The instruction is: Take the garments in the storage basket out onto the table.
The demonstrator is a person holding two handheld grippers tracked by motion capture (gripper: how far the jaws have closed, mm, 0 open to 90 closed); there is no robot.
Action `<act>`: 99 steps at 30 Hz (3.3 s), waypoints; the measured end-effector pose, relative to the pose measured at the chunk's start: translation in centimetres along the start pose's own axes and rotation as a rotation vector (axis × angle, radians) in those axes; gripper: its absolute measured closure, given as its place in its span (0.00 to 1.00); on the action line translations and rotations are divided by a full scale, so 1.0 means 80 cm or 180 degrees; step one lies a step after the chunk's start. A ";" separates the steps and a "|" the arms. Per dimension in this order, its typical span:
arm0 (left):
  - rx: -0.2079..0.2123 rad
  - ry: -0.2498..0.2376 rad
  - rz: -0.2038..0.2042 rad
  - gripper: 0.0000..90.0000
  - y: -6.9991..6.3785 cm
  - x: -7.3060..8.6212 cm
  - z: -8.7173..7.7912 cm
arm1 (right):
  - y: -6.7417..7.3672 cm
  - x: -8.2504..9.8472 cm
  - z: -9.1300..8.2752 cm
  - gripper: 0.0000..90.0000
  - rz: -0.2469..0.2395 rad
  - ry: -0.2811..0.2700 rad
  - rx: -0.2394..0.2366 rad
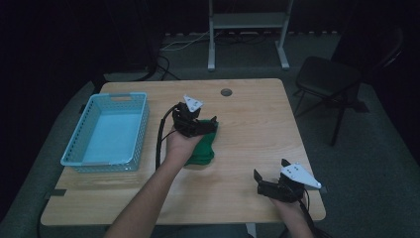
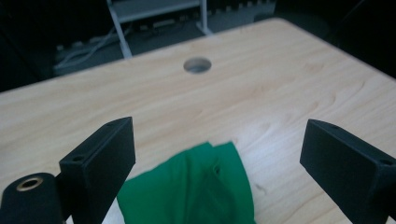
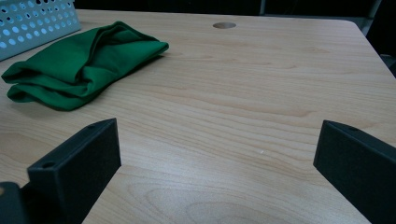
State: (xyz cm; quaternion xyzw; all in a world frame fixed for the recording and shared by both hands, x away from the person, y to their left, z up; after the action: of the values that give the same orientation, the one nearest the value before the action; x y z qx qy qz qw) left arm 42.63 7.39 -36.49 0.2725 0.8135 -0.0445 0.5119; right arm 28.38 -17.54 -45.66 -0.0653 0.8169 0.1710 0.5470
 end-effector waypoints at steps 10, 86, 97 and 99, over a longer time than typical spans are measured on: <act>-0.0058 -0.0259 0.0004 0.11 -0.003 -0.007 -0.017 | 0.000 0.000 0.000 0.00 0.0002 0.0003 -0.0001; 0.0049 -0.0692 0.0090 0.11 0.029 0.110 -0.147 | 0.000 0.000 0.000 0.00 -0.0003 0.0013 0.0016; 0.0024 -0.0761 -0.0005 0.11 0.042 0.125 -0.164 | 0.000 0.000 0.000 0.00 -0.0011 0.0009 0.0019; 0.0006 -0.0771 -0.0013 0.11 0.044 0.130 -0.168 | 0.000 0.000 0.000 0.00 0.0000 0.0006 0.0021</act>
State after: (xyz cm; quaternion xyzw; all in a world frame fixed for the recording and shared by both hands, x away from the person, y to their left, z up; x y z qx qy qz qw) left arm 30.11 19.22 -38.31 0.2640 0.7461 -0.0789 0.6061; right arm 28.36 -17.54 -45.68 -0.0636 0.8180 0.1682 0.5464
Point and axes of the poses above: each handheld gripper's, and its own axes: z roughly forward along the jaws, x roughly out of its underside, y roughly to its left, the point moved 4 cm from there along z, roughly forward along the jaws, and after that the axes turned 9 degrees about z, right-handed, at the moved point
